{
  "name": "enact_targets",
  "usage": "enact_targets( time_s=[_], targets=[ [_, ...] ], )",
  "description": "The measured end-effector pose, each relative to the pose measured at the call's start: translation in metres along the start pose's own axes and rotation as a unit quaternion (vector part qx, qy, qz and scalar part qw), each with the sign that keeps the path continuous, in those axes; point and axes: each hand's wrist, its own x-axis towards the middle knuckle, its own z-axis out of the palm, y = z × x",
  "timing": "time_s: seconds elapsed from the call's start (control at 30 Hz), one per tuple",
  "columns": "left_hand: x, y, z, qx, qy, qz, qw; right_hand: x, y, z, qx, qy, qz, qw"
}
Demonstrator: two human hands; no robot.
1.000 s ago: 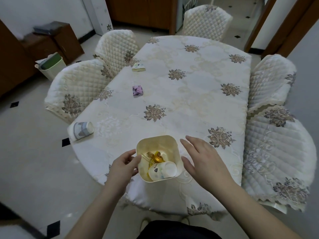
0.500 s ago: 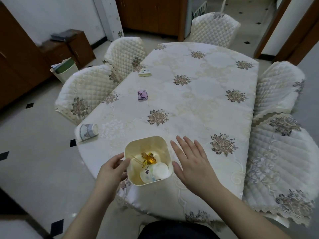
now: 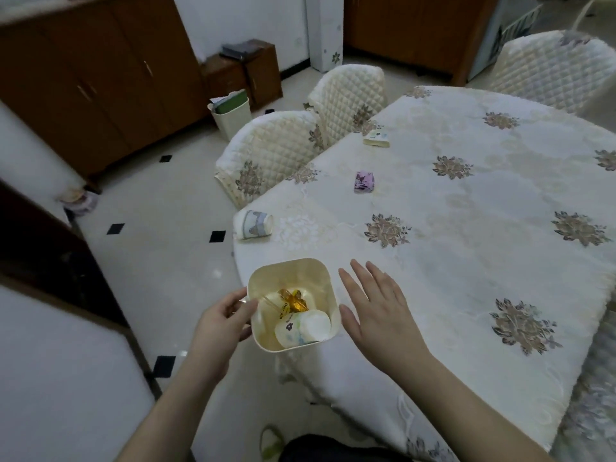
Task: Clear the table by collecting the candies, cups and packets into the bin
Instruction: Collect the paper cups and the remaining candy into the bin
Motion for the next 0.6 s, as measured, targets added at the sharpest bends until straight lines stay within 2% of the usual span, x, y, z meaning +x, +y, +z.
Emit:
enact_targets(
  time_s=[0.23,0.6],
  targets=[
    [0.015,-0.005,-0.078,-0.026,0.035,0.009,0.999,0.048,-0.065,0.016,-0.018,-0.017,-0.042,0.999],
    [0.053,-0.012,-0.235,-0.061,0.037,0.008,0.997,0.123,-0.199,0.049,-0.021,-0.018,-0.055,0.998]
  ],
)
